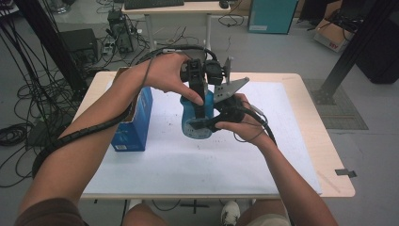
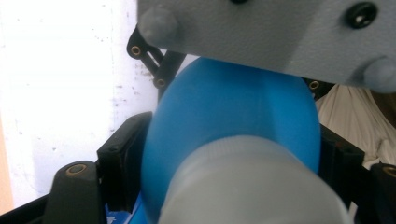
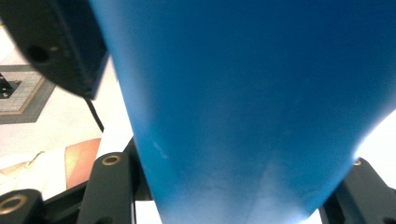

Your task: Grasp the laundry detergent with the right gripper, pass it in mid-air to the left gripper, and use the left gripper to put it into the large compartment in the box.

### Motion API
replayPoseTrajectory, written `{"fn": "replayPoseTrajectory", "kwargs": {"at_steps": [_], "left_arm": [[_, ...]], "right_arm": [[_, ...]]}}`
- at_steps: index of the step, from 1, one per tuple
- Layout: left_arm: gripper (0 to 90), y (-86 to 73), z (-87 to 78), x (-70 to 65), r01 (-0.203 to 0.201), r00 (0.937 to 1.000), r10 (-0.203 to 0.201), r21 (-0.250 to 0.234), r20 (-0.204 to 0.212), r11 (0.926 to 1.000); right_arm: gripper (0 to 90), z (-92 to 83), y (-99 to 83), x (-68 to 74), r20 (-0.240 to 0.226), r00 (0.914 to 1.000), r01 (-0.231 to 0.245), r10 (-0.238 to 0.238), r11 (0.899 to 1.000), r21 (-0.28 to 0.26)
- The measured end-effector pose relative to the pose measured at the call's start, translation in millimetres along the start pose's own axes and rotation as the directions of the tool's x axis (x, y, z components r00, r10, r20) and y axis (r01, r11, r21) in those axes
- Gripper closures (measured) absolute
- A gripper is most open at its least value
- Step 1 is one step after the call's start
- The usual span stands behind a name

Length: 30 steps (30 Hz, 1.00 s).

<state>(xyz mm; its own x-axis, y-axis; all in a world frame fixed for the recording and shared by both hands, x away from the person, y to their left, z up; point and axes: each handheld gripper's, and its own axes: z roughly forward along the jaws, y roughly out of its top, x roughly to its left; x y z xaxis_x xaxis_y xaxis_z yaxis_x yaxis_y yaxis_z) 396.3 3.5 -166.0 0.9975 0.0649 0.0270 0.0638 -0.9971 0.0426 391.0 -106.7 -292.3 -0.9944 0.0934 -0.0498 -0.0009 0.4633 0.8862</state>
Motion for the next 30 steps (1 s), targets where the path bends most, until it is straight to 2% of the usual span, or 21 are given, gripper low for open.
{"fn": "replayPoseTrajectory", "kwargs": {"at_steps": [5, 12, 14, 17, 18, 30], "left_arm": [[31.0, 0.1, -0.9, -0.4, -0.013, 0.9998, 0.013, -0.005, -0.011, 0.9999], [34.6, -0.9, -0.8, -1.0, -0.013, 0.9999, 0.013, -0.010, 0.002, 0.9999], [34.7, -1.2, -1.0, -1.3, -0.014, 0.9999, 0.014, -0.014, -0.005, 0.9998], [34.7, -2.4, -0.9, -1.6, -0.004, 1.0000, 0.005, -0.015, 0.007, 0.9999], [34.9, -2.4, -1.1, -0.8, -0.017, 0.9999, 0.017, -0.011, 0.003, 0.9998], [35.6, -2.8, -0.6, -3.1, -0.020, 0.9997, 0.020, -0.013, -0.013, 0.9997]], "right_arm": [[42.6, 0.7, 0.3, 0.8, -0.006, 1.0000, 0.003, -0.003, 1.000, 0.000], [42.6, 1.0, 0.9, 1.6, -0.005, 1.0000, 0.008, -0.008, 1.000, -0.002], [42.6, 1.0, 0.9, 1.8, -0.003, 1.0000, 0.008, -0.008, 1.000, -0.005], [42.6, 1.0, 1.0, 1.9, -0.003, 1.0000, 0.008, -0.008, 1.000, -0.006], [42.6, 1.2, 0.9, 2.0, -0.005, 0.9999, 0.010, -0.010, 1.000, -0.004], [42.6, 3.3, 0.3, 2.5, -0.010, 0.9999, 0.005, -0.005, 1.000, -0.011]]}}
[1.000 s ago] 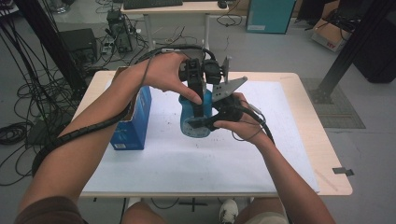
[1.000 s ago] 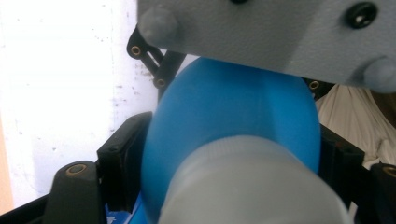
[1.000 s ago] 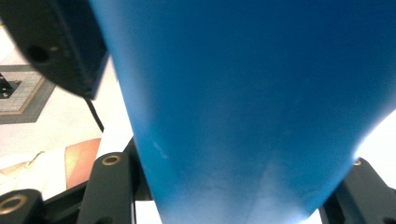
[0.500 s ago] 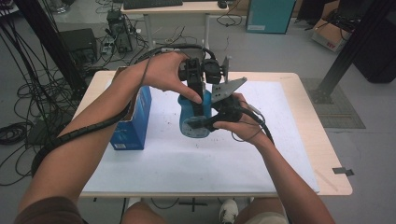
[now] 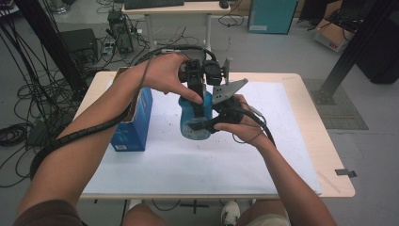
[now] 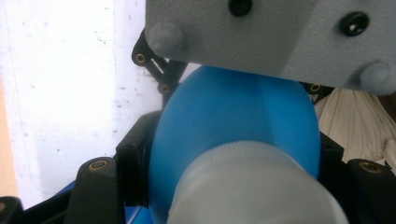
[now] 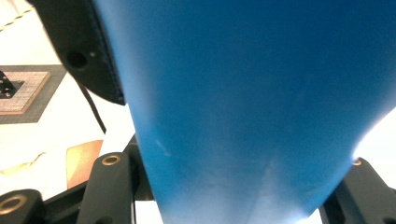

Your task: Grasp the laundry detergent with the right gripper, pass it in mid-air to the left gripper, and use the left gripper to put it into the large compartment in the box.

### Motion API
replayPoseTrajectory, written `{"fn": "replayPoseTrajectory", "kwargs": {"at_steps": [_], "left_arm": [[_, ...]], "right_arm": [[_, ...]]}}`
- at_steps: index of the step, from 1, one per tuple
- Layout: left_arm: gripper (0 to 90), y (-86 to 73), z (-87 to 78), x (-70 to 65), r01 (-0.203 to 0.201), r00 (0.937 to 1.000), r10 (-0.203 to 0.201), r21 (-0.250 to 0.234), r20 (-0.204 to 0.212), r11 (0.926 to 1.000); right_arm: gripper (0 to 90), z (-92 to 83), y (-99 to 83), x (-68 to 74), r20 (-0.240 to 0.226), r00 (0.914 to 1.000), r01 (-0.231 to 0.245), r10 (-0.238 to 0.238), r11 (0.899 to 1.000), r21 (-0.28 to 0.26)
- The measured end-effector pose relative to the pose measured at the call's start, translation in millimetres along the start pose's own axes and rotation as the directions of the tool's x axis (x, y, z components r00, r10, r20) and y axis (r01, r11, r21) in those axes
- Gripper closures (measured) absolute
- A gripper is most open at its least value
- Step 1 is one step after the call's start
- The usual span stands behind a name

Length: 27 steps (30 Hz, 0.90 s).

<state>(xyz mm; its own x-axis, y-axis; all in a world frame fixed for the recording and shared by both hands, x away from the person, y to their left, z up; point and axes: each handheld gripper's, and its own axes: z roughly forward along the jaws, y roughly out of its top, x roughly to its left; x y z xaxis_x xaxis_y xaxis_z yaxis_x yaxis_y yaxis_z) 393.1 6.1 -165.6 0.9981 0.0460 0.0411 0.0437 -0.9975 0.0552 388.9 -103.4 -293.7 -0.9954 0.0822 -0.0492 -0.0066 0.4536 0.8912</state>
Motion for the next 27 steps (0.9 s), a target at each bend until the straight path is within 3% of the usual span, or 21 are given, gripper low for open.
{"fn": "replayPoseTrajectory", "kwargs": {"at_steps": [2, 5, 13, 14, 18, 27], "left_arm": [[35.7, 0.4, -0.3, -0.5, 0.000, 0.9997, 0.000, 0.000, -0.024, 1.0000], [35.8, 0.7, 0.4, 0.0, 0.001, 1.0000, -0.001, 0.002, 0.001, 1.0000], [35.9, 0.6, 2.3, -0.8, 0.001, 0.9996, -0.001, -0.007, -0.027, 1.0000], [36.0, 0.5, 2.6, -1.5, 0.007, 0.9999, -0.007, 0.009, -0.007, 0.9999], [36.1, 0.6, 2.6, -1.4, 0.011, 0.9999, -0.011, 0.015, 0.002, 0.9998], [36.2, 1.0, 4.3, -1.9, 0.011, 0.9999, -0.011, 0.009, -0.007, 0.9999]], "right_arm": [[42.5, -0.3, 0.0, -0.4, 0.003, 1.0000, 0.003, -0.003, 1.000, -0.002], [42.5, -0.1, -0.2, -0.5, 0.002, 1.0000, 0.003, -0.003, 1.000, -0.002], [42.5, 1.0, -1.3, 0.1, -0.005, 1.0000, -0.001, 0.001, 1.000, 0.002], [42.4, 0.9, -1.2, -0.1, -0.011, 0.9999, 0.004, -0.004, 1.000, 0.010], [42.4, 2.3, -1.8, 0.4, -0.013, 0.9999, -0.003, 0.003, 1.000, 0.002], [42.1, 2.2, -3.3, -0.5, -0.022, 0.9997, -0.004, 0.004, 1.000, 0.004]]}}
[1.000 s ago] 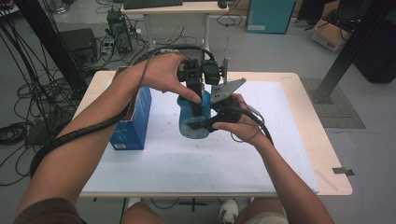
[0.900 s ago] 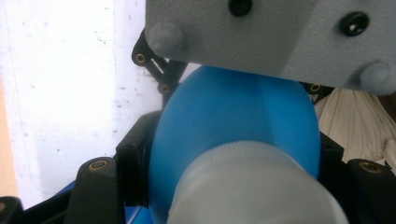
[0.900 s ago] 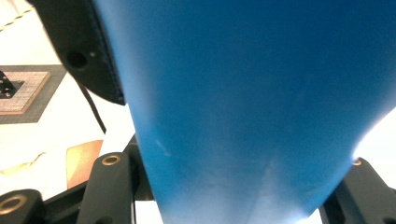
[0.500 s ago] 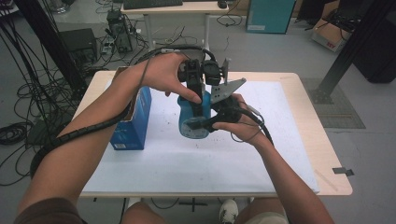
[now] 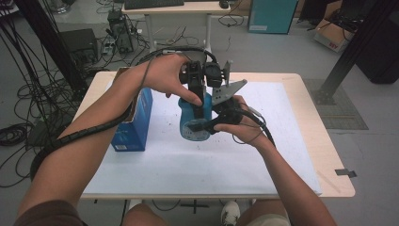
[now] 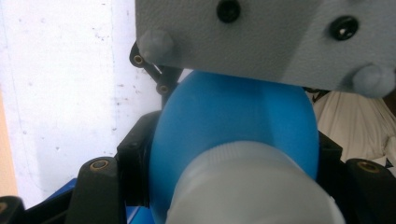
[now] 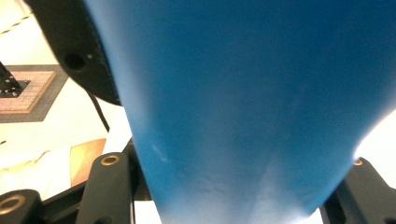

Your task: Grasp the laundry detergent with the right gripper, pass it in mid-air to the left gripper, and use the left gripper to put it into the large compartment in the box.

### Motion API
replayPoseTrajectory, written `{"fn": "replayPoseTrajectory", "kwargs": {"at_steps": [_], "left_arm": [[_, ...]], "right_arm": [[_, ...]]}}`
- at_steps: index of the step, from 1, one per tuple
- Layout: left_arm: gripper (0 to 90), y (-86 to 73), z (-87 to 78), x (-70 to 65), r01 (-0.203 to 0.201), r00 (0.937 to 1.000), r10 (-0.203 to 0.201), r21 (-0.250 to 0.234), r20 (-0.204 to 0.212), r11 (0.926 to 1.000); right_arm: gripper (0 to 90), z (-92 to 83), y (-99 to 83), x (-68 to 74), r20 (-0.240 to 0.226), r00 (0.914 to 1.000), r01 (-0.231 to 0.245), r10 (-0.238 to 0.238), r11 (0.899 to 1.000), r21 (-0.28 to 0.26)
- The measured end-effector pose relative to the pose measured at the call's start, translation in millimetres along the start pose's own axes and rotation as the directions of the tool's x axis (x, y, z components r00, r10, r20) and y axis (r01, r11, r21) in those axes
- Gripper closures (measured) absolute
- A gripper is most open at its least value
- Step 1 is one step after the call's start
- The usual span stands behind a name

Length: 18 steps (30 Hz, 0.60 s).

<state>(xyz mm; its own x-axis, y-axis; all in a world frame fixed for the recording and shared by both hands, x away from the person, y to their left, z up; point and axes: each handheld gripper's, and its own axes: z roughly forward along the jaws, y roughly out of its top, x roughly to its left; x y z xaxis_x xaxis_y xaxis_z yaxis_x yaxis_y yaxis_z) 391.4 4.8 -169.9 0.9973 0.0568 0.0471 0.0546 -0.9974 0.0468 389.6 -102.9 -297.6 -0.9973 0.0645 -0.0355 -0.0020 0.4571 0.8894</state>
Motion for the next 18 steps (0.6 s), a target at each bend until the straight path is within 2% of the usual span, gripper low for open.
{"fn": "replayPoseTrajectory", "kwargs": {"at_steps": [14, 16, 18], "left_arm": [[36.3, 1.1, -0.4, -1.5, 0.009, 0.9999, -0.010, 0.011, 0.004, 0.9999], [36.3, 0.8, -0.4, -1.3, 0.000, 0.9998, 0.000, 0.005, -0.018, 1.0000], [36.3, 1.2, -1.0, -0.5, -0.006, 0.9998, 0.006, 0.009, -0.016, 0.9999]], "right_arm": [[41.8, 0.5, -0.7, -0.3, -0.001, 1.0000, -0.002, 0.002, 1.000, -0.003], [41.8, 0.6, -0.5, -0.4, -0.001, 1.0000, 0.000, 0.000, 1.000, -0.004], [41.8, 0.5, -0.3, -0.2, -0.002, 1.0000, -0.002, 0.002, 1.000, -0.003]]}}
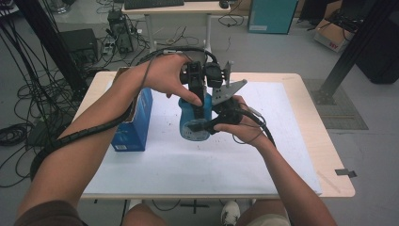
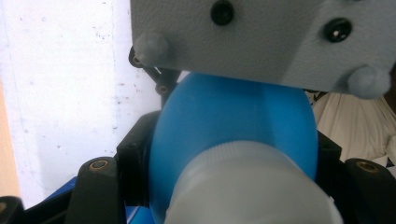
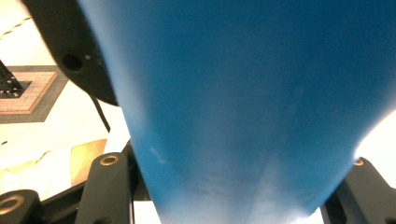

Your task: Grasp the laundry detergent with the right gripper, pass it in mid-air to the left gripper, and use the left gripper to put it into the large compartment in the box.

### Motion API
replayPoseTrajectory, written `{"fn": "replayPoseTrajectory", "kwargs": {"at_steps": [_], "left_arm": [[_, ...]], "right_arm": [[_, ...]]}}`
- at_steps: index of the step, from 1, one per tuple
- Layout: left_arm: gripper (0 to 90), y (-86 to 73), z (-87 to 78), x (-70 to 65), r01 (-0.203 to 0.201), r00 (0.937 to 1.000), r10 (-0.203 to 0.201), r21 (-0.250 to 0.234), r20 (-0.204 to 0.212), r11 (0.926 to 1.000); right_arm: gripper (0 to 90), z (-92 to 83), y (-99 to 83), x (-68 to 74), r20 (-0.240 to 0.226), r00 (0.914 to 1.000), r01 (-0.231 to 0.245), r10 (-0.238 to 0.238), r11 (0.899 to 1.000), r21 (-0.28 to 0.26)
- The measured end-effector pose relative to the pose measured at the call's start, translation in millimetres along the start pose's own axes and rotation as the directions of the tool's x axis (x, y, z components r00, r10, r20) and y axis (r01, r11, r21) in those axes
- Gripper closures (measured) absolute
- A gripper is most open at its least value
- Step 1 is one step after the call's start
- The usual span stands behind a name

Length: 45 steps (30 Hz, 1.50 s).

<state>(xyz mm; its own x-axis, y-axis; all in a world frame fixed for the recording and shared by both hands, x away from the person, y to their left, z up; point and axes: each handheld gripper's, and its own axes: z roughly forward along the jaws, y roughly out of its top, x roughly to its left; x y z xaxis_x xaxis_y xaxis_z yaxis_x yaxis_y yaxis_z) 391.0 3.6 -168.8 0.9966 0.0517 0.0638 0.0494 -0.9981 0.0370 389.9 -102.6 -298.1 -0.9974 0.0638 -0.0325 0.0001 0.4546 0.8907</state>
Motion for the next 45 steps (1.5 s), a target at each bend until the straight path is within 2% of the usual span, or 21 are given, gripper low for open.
{"fn": "replayPoseTrajectory", "kwargs": {"at_steps": [2, 4, 15, 27, 34, 36, 40, 42, 45], "left_arm": [[36.3, -0.3, 0.7, 0.0, -0.003, 1.0000, 0.003, -0.005, -0.008, 1.0000], [36.3, -0.4, 1.4, -0.5, 0.008, 0.9999, -0.008, -0.002, 0.012, 1.0000], [36.3, -0.6, 1.9, -0.3, 0.006, 0.9999, -0.006, 0.004, 0.014, 1.0000], [36.2, -0.6, 2.9, -0.1, 0.006, 1.0000, -0.006, -0.004, 0.007, 1.0000], [36.2, -0.7, 2.5, -0.5, 0.010, 0.9999, -0.010, 0.011, 0.013, 0.9999], [36.2, -0.8, 2.2, -0.8, 0.009, 0.9999, -0.010, 0.012, 0.014, 0.9999], [36.2, -1.1, 1.6, -0.2, -0.001, 1.0000, 0.001, 0.015, -0.001, 0.9999], [36.2, -1.4, 2.3, -0.9, 0.013, 0.9998, -0.013, 0.010, 0.013, 0.9999], [36.2, -1.4, 2.8, -0.7, 0.012, 0.9999, -0.012, 0.014, 0.012, 0.9998]], "right_arm": [[41.7, 0.0, -0.1, -0.2, 0.000, 1.0000, 0.001, -0.001, 1.000, 0.000], [41.7, 0.0, -0.3, -0.3, 0.001, 1.0000, 0.002, -0.002, 1.000, 0.002], [41.7, 0.6, -0.5, -0.3, 0.000, 1.0000, -0.001, 0.001, 1.000, 0.007], [41.7, 1.2, -0.5, -0.8, -0.001, 1.0000, 0.001, -0.001, 1.000, 0.010], [41.6, 1.6, -0.6, -1.3, 0.001, 1.0000, 0.010, -0.010, 1.000, 0.003], [41.6, 1.4, -0.6, -0.3, -0.004, 1.0000, -0.001, 0.001, 1.000, 0.008], [41.6, 1.8, -0.4, 0.0, -0.005, 1.0000, -0.001, 0.001, 1.000, 0.006], [41.6, 2.0, -0.3, -0.1, -0.006, 1.0000, -0.001, 0.001, 1.000, 0.008], [41.6, 2.3, -0.5, -0.3, -0.006, 1.0000, -0.001, 0.001, 1.000, 0.009]]}}
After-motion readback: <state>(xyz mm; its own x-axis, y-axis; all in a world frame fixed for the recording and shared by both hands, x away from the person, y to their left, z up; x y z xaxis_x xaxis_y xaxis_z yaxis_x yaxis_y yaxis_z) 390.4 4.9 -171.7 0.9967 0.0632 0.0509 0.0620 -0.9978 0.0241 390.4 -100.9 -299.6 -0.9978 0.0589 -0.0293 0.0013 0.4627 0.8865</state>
